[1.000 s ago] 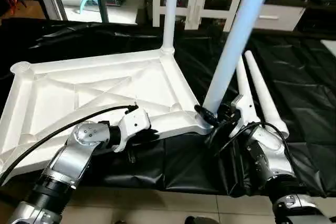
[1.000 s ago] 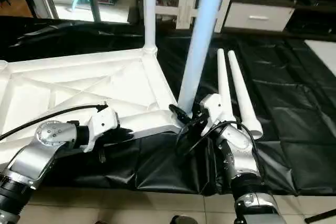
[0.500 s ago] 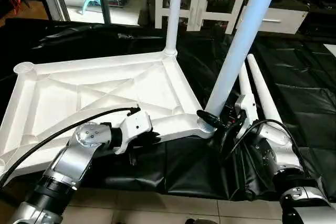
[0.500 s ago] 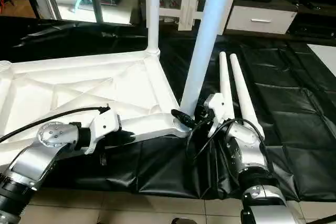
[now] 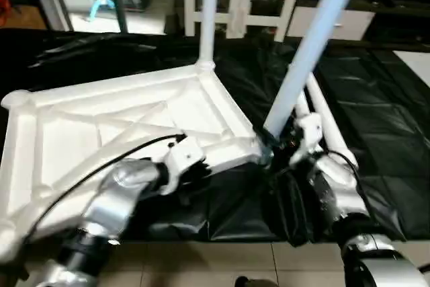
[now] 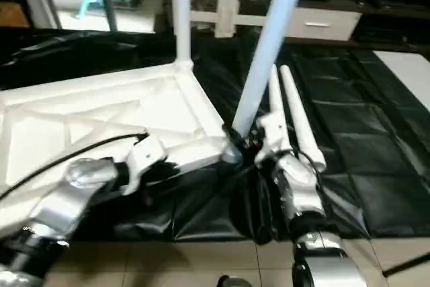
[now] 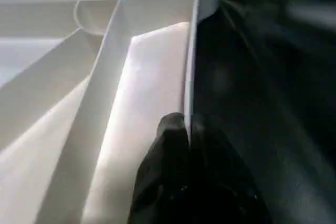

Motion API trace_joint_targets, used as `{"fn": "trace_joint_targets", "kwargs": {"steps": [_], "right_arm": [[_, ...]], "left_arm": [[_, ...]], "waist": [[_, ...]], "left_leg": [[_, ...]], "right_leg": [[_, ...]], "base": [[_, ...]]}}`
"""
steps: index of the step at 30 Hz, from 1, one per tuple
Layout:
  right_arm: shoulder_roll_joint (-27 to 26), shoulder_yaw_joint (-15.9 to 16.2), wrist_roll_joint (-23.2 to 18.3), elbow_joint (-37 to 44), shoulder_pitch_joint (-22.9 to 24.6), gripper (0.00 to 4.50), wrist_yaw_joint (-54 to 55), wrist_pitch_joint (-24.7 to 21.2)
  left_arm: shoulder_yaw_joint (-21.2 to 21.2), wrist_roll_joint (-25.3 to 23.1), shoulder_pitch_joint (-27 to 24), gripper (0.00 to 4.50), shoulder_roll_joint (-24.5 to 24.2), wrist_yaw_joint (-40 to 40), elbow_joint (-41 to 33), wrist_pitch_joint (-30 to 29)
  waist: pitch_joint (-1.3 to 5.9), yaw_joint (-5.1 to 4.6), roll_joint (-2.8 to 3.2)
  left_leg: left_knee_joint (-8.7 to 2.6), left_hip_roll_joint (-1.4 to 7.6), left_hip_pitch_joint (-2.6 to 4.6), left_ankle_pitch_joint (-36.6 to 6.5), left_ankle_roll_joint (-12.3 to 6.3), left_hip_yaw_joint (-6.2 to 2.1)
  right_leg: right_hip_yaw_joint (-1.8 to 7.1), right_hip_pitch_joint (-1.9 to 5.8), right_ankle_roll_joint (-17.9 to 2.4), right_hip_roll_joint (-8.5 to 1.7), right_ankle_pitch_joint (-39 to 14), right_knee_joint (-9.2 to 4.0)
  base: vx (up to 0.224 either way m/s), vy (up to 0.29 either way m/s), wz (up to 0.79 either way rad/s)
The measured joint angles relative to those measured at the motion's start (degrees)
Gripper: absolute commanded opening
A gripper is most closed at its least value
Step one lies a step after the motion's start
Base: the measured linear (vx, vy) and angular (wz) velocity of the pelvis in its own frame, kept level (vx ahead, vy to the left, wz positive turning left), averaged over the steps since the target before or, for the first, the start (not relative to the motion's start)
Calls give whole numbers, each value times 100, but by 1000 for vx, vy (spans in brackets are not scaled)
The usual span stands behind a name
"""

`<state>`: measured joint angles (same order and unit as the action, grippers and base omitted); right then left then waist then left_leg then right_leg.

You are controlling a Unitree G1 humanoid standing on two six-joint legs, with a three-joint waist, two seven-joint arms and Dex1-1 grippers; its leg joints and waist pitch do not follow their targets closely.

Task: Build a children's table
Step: Insert table leg to table base

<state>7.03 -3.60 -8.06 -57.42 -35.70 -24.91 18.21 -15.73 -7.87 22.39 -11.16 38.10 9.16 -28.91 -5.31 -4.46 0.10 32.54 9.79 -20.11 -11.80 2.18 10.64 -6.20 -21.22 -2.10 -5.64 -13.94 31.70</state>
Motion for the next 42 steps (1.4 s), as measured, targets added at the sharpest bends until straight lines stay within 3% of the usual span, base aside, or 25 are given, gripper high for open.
{"fn": "trace_joint_targets", "kwargs": {"steps": [1,2,3,4,5,6,7,8,10,17,21,24,27,29,35,39,42], "right_arm": [[-16,2,108,-58,-55,195,414,-46],[-55,3,171,-133,-123,195,739,-92],[-95,16,206,-171,-255,195,955,-172],[-191,22,261,-195,-402,195,1298,-262],[-250,27,302,-197,-476,195,1467,-286],[-254,25,313,-182,-497,195,1576,-286],[-259,25,317,-190,-499,195,1650,-288],[-278,24,322,-206,-507,195,1693,-292],[-326,-7,310,-294,-580,195,1713,-292],[-397,-145,267,-371,-687,194,1535,-292],[-328,-264,4,-347,-708,194,563,-451],[-195,-266,-155,-290,-679,194,-251,-589],[286,-153,-581,246,-322,194,-2294,-1184],[484,-23,-682,453,-215,194,-3189,-1420],[1169,452,-688,673,-108,194,-5031,-1658],[1415,766,-499,655,-152,194,-5679,-1457],[1448,848,-498,630,-152,194,-5756,-1292]], "left_arm": [[-14,-45,101,0,199,-210,105,-189],[-42,-109,140,0,352,-380,129,-302],[-37,-108,187,0,399,-494,115,-343],[-10,-105,201,0,505,-714,134,-364],[13,-93,201,0,552,-817,137,-374],[13,-87,230,0,606,-861,137,-393],[12,-93,252,0,632,-888,150,-405],[12,-94,261,0,632,-891,153,-406],[13,-95,260,0,595,-893,129,-424],[21,-76,167,0,462,-892,-100,-473],[8,129,24,0,-111,-438,-295,-182],[26,177,-44,0,-522,-73,-335,173],[123,508,-287,0,-1429,955,-405,1047],[218,638,-319,0,-1838,1535,-406,1266],[217,1110,-360,0,-2135,2557,-382,1399],[82,1208,-287,0,-2193,2874,-169,1624],[56,1216,-235,0,-2194,2982,-18,1763]], "waist": [[-11,53,-29],[41,141,-198],[100,188,-328],[89,290,-273],[119,332,-161],[182,332,-40],[196,306,-87],[197,305,-135],[187,284,-159],[178,165,-161],[179,55,-163],[184,30,-172],[188,57,-181],[195,69,-192],[200,196,-223],[203,321,-231],[202,339,-228]], "left_leg": [[-42,4,6,1,0,130],[-104,-2,34,1,1,351],[-13,-13,28,-4,6,379],[231,-16,-38,-177,-48,104],[354,-50,-32,-191,-70,-192],[261,-42,-33,-125,177,-306],[223,-28,-22,-98,182,-249],[207,4,-19,-92,183,-178],[173,34,-8,-94,184,-106],[110,38,-51,-93,183,-90],[103,47,-47,-93,183,-89],[103,81,-48,-93,184,-91],[105,134,-56,-75,154,-90],[103,149,-59,-82,144,-88],[108,147,-33,-98,117,-71],[111,151,2,-98,119,-50],[113,175,17,-87,139,4]], "right_leg": [[63,15,-81,-37,-184,349],[188,51,-85,-84,-263,569],[325,-3,229,-78,-220,538],[282,-64,240,-79,-216,541],[199,-97,247,-74,-212,539],[101,-125,227,-60,-158,516],[146,-150,173,-33,-50,484],[250,-152,104,33,110,448],[281,-149,93,46,133,413],[273,-156,112,47,142,324],[267,-167,93,51,172,325],[252,-167,86,73,177,324],[248,-169,90,125,167,309],[243,-177,72,139,150,313],[252,-187,23,135,121,331],[261,-163,18,133,121,331],[271,-158,12,130,124,344]], "base": [[-105,19,10],[-12,-80,18],[52,-126,-11],[52,-126,-11],[80,-22,-51],[79,22,-13],[79,22,-13],[-19,-28,27],[0,0,0],[0,0,0],[0,0,0],[0,0,0],[38,-14,-2],[62,-23,-3],[31,0,0],[0,0,0],[0,0,0]]}}
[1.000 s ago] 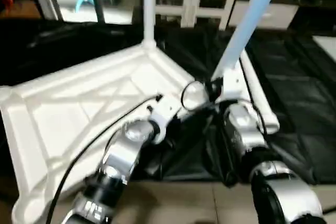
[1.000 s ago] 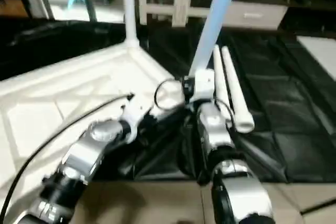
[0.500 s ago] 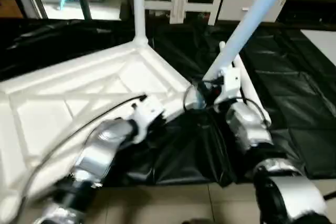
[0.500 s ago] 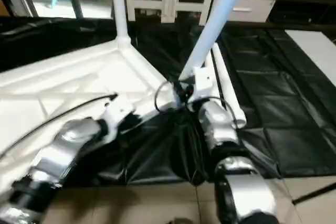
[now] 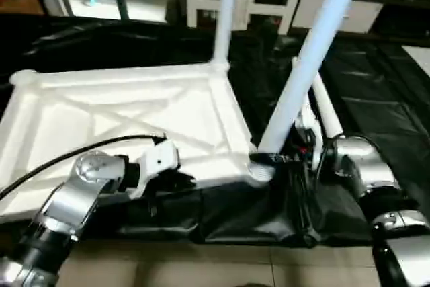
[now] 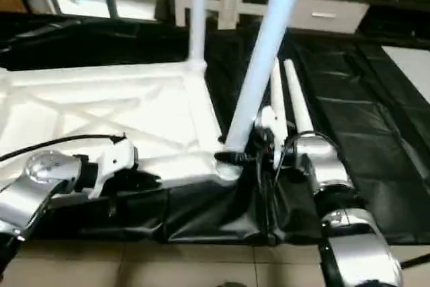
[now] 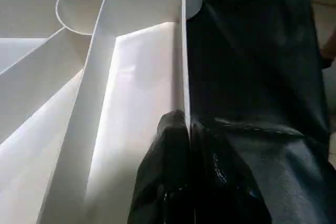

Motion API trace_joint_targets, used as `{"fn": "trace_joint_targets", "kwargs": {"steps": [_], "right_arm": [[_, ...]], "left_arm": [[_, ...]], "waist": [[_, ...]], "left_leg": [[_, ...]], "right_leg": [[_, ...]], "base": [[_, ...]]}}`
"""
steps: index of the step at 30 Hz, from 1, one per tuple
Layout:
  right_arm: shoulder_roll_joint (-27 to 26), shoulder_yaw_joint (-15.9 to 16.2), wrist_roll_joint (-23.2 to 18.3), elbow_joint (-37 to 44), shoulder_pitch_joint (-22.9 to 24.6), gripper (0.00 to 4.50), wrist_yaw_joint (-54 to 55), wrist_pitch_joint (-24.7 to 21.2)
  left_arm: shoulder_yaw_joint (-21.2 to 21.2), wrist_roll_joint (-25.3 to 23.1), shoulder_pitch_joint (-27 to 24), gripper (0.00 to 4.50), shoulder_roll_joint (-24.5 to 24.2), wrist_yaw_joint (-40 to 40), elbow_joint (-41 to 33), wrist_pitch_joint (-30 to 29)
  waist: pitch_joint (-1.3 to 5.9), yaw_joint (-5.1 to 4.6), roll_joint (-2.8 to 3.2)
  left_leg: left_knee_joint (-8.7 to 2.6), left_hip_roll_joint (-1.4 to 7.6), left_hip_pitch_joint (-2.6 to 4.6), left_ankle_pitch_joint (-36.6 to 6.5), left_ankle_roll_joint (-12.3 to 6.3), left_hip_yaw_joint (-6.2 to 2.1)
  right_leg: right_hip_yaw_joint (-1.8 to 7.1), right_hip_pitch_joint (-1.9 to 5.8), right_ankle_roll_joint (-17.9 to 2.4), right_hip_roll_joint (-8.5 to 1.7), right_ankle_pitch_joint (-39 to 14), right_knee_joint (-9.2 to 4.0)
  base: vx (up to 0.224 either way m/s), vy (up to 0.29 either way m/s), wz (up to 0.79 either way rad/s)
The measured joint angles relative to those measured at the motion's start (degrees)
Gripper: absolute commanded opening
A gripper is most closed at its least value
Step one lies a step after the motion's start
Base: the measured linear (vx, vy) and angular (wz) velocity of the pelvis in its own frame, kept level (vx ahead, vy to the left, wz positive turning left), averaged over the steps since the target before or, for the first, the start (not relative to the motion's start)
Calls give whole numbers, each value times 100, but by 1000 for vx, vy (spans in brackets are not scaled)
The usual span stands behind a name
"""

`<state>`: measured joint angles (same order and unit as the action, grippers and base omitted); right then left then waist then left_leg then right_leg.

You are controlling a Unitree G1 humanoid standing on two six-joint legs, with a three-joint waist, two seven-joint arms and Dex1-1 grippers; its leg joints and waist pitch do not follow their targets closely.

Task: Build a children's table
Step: Insert table leg to table base

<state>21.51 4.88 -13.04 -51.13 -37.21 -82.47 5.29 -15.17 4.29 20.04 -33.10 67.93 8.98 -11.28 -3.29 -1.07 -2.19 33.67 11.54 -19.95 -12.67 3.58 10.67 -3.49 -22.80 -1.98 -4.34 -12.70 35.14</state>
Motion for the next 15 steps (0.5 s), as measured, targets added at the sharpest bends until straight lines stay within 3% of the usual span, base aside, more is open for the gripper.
{"fn": "trace_joint_targets", "kwargs": {"steps": [3,7,15], "right_arm": [[-1,0,-1,-20,0,194,1,16],[-5,-2,-7,-20,21,194,-4,35],[-33,-4,-90,-78,247,194,100,773]], "left_arm": [[-11,-1,14,0,9,-2,30,17],[-19,-1,14,0,9,3,30,18],[-53,-33,14,0,26,-37,103,126]], "waist": [[3,3,-4],[8,9,-12],[31,26,-15]], "left_leg": [[1,33,2,6,9,70],[0,33,0,6,9,80],[-4,34,4,5,9,84]], "right_leg": [[3,0,-2,-1,1,6],[11,0,-2,-1,1,6],[16,7,-2,0,1,6]], "base": [[0,0,0],[0,0,0],[0,0,0]]}}
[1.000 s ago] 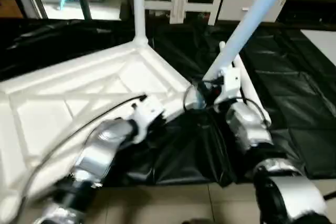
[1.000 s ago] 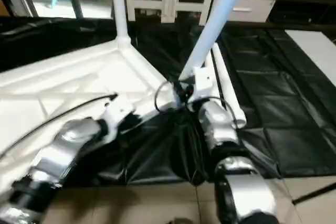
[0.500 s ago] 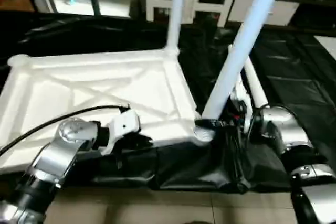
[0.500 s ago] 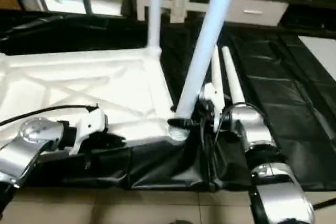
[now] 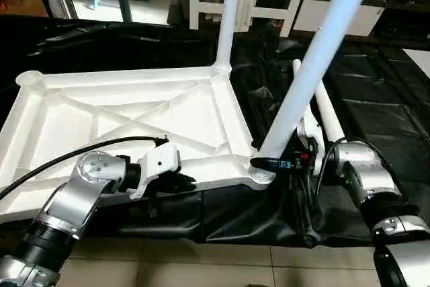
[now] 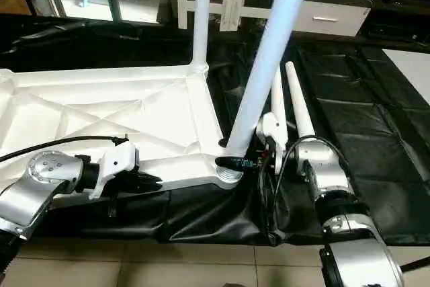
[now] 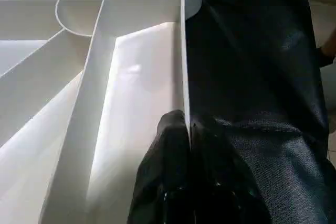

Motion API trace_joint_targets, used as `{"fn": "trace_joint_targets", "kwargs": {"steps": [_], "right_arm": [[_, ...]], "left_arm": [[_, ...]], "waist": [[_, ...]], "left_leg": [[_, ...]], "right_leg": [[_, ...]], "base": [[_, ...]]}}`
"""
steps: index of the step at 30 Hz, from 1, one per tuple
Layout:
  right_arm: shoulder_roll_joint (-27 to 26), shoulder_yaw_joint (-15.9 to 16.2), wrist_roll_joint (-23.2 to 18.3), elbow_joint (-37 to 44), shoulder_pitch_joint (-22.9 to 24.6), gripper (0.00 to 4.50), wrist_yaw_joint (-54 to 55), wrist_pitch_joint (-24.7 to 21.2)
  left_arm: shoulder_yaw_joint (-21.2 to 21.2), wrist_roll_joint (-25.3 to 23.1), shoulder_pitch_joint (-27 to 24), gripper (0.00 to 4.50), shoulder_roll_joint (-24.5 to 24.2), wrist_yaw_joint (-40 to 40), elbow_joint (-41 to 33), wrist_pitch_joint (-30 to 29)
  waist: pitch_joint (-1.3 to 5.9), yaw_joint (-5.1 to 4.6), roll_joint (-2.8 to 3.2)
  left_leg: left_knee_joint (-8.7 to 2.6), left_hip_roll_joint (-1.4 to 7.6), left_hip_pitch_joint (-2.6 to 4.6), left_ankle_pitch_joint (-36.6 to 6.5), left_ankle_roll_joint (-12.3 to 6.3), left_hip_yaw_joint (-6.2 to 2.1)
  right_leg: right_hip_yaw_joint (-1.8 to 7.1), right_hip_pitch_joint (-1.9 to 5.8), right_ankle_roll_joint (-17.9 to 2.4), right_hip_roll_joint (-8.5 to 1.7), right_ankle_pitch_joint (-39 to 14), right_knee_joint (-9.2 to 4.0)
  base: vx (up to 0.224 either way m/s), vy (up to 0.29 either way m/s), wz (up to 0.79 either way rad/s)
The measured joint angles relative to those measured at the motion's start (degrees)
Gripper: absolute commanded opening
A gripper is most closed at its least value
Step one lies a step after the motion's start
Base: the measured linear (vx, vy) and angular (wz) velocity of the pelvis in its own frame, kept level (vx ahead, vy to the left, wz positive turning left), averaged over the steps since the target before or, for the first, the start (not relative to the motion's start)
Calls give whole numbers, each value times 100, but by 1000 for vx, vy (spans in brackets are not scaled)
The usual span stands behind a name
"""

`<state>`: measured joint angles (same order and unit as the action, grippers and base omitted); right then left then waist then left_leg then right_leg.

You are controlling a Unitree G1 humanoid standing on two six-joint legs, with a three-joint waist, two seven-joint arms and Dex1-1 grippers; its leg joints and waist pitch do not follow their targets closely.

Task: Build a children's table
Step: Insert table leg to table base

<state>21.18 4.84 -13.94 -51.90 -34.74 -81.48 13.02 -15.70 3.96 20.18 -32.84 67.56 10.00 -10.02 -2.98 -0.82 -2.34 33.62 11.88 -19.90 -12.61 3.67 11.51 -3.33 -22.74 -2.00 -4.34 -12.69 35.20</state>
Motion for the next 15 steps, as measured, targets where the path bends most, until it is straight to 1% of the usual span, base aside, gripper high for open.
{"fn": "trace_joint_targets", "kwargs": {"steps": [4,9,14,15], "right_arm": [[-23,-9,-14,2,76,194,62,75],[-46,-13,-20,-4,136,194,102,169],[-122,-13,-22,-43,217,194,284,354],[-203,-13,-19,-78,252,194,570,427]], "left_arm": [[-27,-11,0,0,2,0,30,5],[-40,-15,0,0,13,-2,88,20],[-40,-99,1,0,12,-105,108,21],[-29,-180,9,0,44,-252,116,-22]], "waist": [[18,3,-8],[15,1,-5],[15,-24,-6],[25,-35,-21]], "left_leg": [[-6,0,19,-4,6,0],[-19,-1,83,-21,35,0],[-33,-2,91,-23,38,0],[-42,-2,100,-23,38,-1]], "right_leg": [[0,16,0,1,0,-6],[0,66,2,2,-1,-23],[0,78,4,2,-3,-25],[0,85,4,2,-3,-26]], "base": [[0,0,0],[0,0,0],[0,0,0],[0,0,0]]}}
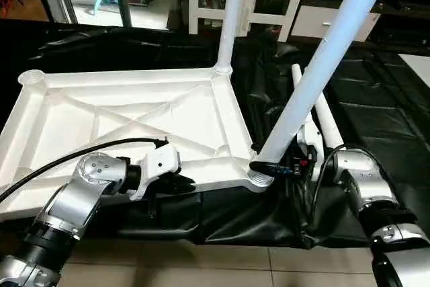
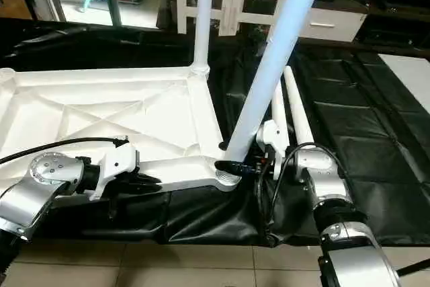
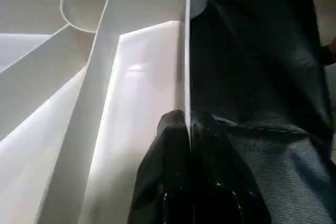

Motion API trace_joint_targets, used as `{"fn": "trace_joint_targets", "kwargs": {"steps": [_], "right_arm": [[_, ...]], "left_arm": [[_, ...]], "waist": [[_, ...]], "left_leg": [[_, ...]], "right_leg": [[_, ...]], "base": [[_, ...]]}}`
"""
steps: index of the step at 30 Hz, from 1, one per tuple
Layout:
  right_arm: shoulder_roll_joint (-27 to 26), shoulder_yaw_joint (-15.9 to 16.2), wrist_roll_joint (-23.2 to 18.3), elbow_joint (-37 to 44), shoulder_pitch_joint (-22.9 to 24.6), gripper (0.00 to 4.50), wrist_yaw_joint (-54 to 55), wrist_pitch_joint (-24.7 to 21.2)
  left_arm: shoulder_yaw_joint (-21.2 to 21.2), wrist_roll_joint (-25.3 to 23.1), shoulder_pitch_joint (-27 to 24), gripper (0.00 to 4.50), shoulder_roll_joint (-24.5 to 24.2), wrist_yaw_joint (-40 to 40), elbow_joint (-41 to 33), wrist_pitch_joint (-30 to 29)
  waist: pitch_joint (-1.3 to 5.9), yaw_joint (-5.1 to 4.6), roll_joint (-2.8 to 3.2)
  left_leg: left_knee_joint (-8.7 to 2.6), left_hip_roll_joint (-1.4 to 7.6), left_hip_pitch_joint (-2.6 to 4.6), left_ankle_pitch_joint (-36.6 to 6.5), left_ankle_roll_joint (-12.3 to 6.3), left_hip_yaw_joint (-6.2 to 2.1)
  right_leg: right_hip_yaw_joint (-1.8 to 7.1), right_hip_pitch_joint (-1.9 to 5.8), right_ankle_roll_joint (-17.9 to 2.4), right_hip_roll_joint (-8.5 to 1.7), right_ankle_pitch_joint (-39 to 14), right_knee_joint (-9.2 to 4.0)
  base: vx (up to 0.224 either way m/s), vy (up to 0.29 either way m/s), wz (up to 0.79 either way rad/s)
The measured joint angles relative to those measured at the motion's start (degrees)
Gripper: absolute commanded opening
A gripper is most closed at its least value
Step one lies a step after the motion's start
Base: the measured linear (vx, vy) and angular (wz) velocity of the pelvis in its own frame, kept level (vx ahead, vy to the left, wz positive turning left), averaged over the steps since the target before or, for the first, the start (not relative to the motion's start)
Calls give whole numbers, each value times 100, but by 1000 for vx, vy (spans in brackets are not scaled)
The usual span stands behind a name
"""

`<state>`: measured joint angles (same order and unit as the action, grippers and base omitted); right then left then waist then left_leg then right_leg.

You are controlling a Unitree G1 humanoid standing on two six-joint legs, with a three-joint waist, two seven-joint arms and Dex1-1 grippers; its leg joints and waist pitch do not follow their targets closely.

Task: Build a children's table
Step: Insert table leg to table base

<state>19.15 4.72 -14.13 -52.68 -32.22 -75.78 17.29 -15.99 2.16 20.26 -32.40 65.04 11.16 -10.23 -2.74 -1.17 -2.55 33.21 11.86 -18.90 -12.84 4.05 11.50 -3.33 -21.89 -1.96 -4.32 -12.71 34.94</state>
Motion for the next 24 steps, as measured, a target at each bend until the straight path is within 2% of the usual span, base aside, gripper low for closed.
{"fn": "trace_joint_targets", "kwargs": {"steps": [2,5,11,15,17,18,24], "right_arm": [[-142,-3,13,-83,6,194,545,112],[-435,-109,38,-192,-12,194,1588,229],[-823,-234,181,-596,-380,195,3028,-60],[-1210,-270,330,-924,-762,196,4394,-215],[-1269,-270,439,-1018,-898,196,4845,-300],[-1306,-270,498,-1055,-974,196,5121,-341],[-1497,-270,697,-1124,-1194,196,6369,-478]], "left_arm": [[8,-123,63,0,116,-289,53,-98],[51,-260,157,0,327,-732,93,-391],[117,-257,153,0,754,-1230,-196,-1404],[227,-134,20,0,1213,-1603,-744,-2542],[262,-22,13,0,1419,-1780,-866,-2907],[307,-2,16,0,1557,-1927,-913,-3076],[588,-19,99,0,2253,-2686,-1048,-3867]], "waist": [[8,-8,-15],[-8,-30,9],[-17,-57,23],[-20,-141,22],[-19,-158,20],[-8,-158,-4],[-4,-140,12]], "left_leg": [[1,-1,9,0,3,-3],[3,-15,8,3,11,-2],[-2,-28,-5,4,9,-3],[3,-67,-12,4,8,-2],[3,-85,-11,4,6,-3],[3,-86,-15,5,5,-3],[-5,-86,-17,4,5,-3]], "right_leg": [[1,5,2,1,-1,-1],[23,-3,42,-1,-25,-17],[45,-10,43,3,-25,-82],[90,-20,41,-6,-24,-97],[116,-31,38,-7,-22,-96],[118,-31,25,-7,-13,-95],[120,-24,2,-7,18,-88]], "base": [[0,0,0],[-35,9,-4],[-21,8,-3],[0,0,0],[0,0,0],[0,0,0],[0,0,0]]}}
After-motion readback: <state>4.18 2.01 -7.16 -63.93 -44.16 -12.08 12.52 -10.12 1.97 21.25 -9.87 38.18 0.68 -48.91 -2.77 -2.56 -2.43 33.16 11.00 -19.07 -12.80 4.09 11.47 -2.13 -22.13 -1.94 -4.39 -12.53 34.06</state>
